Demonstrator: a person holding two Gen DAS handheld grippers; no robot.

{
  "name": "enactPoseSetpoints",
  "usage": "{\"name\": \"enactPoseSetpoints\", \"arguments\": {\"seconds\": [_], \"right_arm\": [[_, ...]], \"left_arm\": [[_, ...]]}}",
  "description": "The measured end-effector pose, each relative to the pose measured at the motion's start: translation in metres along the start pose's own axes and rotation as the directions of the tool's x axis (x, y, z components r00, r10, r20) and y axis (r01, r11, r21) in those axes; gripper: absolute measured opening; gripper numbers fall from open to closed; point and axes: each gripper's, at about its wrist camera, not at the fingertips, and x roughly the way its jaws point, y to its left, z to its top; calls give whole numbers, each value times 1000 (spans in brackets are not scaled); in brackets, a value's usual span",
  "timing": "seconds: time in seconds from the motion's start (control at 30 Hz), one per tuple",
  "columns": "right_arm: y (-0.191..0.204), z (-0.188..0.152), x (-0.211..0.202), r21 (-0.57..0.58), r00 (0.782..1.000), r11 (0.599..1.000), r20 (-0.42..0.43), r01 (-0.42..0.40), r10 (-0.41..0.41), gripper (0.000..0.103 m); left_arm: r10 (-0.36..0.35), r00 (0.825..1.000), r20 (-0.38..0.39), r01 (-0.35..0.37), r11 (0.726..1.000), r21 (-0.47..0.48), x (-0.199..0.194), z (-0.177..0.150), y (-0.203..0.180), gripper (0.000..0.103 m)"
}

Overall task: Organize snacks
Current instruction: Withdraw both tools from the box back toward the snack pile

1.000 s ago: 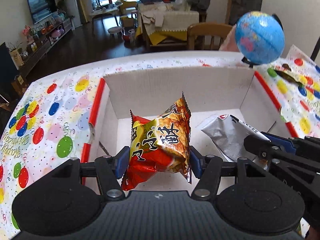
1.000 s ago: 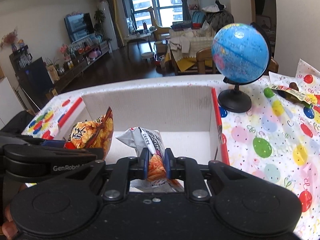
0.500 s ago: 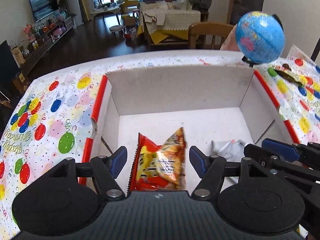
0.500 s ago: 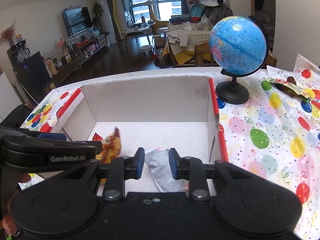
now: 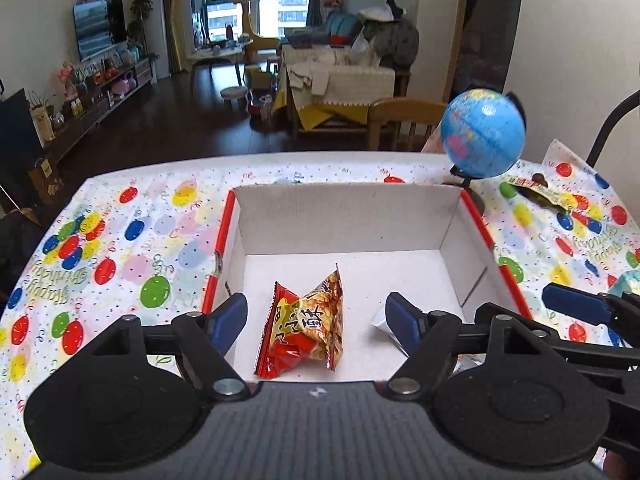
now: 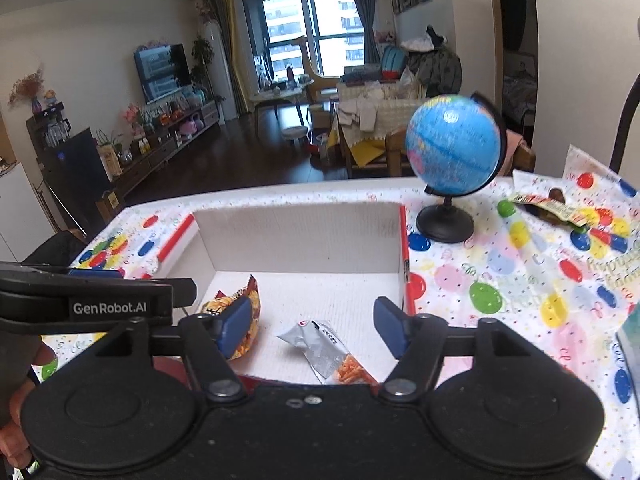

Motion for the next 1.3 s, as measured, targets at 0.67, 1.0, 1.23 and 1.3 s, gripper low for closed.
{"name": "enactPoseSetpoints", "arguments": {"seconds": [0.67,1.0,1.23,1.3], "right_arm": [[2,-32,-80,-36,999,999,50,13,-11,94],[-2,-69,-92,-46,1000,999,13,2,-1,96],[2,-98,-78,-50,999,999,-43,2,-4,99],[4,-105,-73,-53,998,999,-60,2,-5,99]], "left_arm": [[-65,995,81,64,998,15,-89,-48,-3,83],[-89,995,49,89,996,-3,-95,-92,-3,83],[-56,998,9,56,998,-2,-80,-122,6,88],[-64,998,-4,64,998,-3,-75,-129,10,88]]}}
